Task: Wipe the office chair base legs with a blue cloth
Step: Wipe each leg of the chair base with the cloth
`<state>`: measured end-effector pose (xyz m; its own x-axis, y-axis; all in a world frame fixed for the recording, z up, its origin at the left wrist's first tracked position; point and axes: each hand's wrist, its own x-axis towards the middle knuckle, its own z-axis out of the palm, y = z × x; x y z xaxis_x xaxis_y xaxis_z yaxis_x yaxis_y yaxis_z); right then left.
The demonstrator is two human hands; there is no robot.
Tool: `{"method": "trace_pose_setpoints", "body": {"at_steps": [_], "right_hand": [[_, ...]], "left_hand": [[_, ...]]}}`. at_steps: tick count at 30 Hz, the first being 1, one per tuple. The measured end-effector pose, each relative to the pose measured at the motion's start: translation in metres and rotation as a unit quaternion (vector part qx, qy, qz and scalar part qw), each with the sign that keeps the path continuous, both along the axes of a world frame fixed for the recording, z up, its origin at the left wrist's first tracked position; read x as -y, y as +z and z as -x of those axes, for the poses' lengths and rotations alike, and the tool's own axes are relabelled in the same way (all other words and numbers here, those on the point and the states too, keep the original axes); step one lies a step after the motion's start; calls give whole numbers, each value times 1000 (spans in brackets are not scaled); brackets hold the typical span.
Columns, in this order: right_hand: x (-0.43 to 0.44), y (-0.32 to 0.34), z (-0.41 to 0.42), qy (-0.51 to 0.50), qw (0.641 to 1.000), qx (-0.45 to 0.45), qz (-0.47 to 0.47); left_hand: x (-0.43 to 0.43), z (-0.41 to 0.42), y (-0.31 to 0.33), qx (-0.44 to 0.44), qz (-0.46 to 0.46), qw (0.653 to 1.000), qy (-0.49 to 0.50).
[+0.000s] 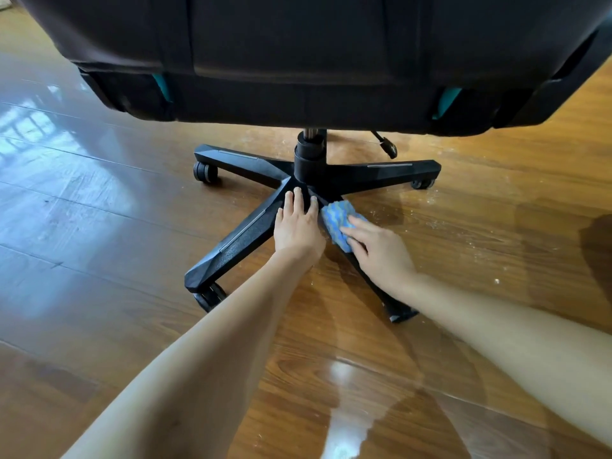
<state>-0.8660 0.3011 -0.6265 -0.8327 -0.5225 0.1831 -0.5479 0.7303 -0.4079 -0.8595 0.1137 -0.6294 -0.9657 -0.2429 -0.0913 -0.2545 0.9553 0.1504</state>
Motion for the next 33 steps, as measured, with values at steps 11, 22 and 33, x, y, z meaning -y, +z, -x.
{"method": "trace_pose_setpoints", "body": {"at_steps": [11, 22, 33], "right_hand": [[33, 13, 27, -25, 1000, -11, -1], [-65, -11, -40, 46, 999, -9, 16], [7, 10, 12, 10, 999, -30, 3]], "left_hand": [[-19, -19, -5, -7, -96, 995, 27], [-31, -37, -12, -137, -244, 958, 69], [-55, -47, -13, -138, -312, 938, 68]]}}
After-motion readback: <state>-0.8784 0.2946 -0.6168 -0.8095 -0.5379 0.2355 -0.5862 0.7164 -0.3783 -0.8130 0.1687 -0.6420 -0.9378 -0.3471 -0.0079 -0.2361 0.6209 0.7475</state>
